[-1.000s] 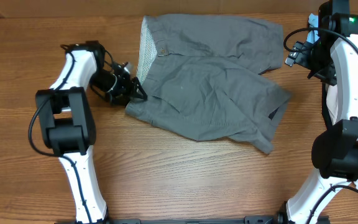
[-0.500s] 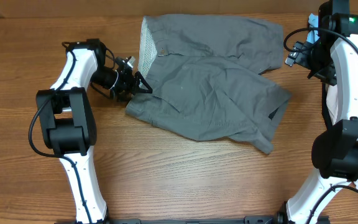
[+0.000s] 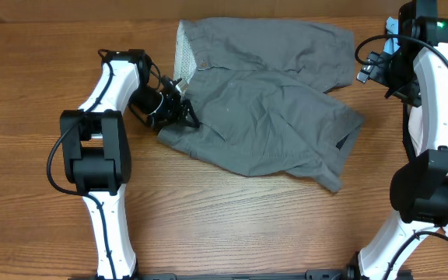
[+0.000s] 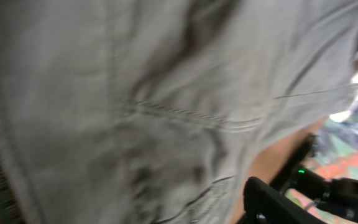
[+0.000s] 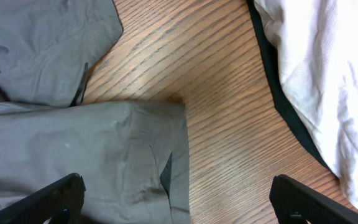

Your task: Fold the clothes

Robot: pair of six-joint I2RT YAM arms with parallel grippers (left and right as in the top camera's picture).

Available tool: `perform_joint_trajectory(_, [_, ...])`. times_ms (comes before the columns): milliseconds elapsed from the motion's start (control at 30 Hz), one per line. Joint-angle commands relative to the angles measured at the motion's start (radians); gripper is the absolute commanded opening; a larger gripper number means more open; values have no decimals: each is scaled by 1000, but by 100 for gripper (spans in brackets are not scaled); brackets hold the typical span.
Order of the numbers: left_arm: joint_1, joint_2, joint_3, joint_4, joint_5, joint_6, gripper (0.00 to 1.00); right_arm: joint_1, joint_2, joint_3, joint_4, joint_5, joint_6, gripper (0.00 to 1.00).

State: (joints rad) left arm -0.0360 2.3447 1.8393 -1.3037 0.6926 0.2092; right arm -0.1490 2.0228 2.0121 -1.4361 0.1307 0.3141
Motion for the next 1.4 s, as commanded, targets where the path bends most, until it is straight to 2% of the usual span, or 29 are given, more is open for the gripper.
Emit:
perform_joint_trajectory(0, [-4, -37, 24, -2, -102, -27, 66, 0, -1, 4, 2, 0, 5, 100])
perform_joint_trajectory(67, [-2, -37, 24, -2, -101, -27, 58, 0, -1, 4, 2, 0, 5, 100])
perform_joint_trajectory(100, [-1, -37, 24, -2, -101, -27, 50, 0, -1, 4, 2, 0, 5, 100])
perform_joint_trajectory(133, [-1, -37, 24, -4, -100, -26, 38, 0, -1, 4, 2, 0, 5, 100])
perform_joint_trajectory(167, [-1, -37, 24, -5, -100, -26, 21, 0, -1, 4, 2, 0, 5, 100])
perform_joint_trajectory(200, [-1, -37, 24, -5, -98, -25, 13, 0, -1, 4, 2, 0, 5, 100])
perform_joint_trajectory(233, [-1, -38, 25, -4, -95, -22, 10, 0, -1, 4, 2, 0, 5, 100])
perform_joint_trajectory(433, [0, -38, 40, -1, -38, -12, 18, 0, -1, 4, 2, 0, 5, 100])
perform_joint_trajectory(467, [0, -38, 40, -2, -27, -6, 17, 0, -1, 4, 2, 0, 5, 100])
perform_joint_trajectory(533, [0, -39, 40, -8, 0, -5, 5, 0, -1, 4, 2, 0, 5, 100])
perform_joint_trajectory(667, [3, -66, 42, -47, 89, 31, 4, 0, -1, 4, 2, 0, 5, 100])
perform_joint_trajectory(767, [4, -115, 42, -74, 96, 32, 4, 0, -1, 4, 2, 0, 5, 100])
perform_joint_trajectory(867, [-2, -178, 42, -109, 43, 28, 4, 0, -1, 4, 2, 0, 5, 100])
perform_joint_trajectory(1067, [-36, -208, 33, -177, -193, -71, 6, 0, -1, 4, 2, 0, 5, 100])
perform_joint_trajectory(1233, [-84, -206, -68, -97, -326, -183, 12, 0, -1, 4, 2, 0, 5, 100])
perform_joint_trajectory(1300, [-97, -206, -134, -49, -346, -211, 13, 0, -1, 4, 2, 0, 5, 100])
perform_joint_trajectory(1367, [-106, -206, -200, -23, -371, -226, 8, 0, -1, 4, 2, 0, 5, 100])
